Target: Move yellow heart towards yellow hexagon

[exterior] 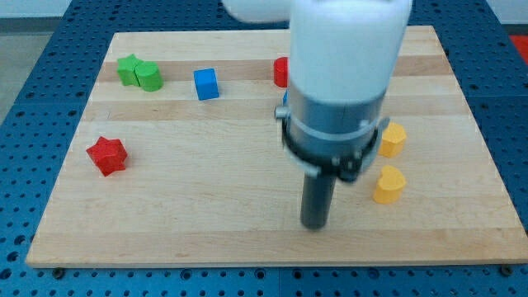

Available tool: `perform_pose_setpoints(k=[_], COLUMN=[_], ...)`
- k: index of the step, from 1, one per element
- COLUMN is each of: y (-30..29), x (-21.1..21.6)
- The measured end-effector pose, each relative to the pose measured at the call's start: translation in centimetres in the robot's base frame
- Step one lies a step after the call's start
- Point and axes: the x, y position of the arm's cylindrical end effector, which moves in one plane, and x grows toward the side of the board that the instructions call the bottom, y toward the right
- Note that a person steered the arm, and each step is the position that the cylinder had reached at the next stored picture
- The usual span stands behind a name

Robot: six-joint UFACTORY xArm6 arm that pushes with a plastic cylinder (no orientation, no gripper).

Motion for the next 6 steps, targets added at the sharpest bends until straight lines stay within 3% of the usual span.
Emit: perform_pose_setpoints(k=[2, 3, 6], y=[4.5, 7.5, 8.7], x=[1.2, -3.6, -7.9])
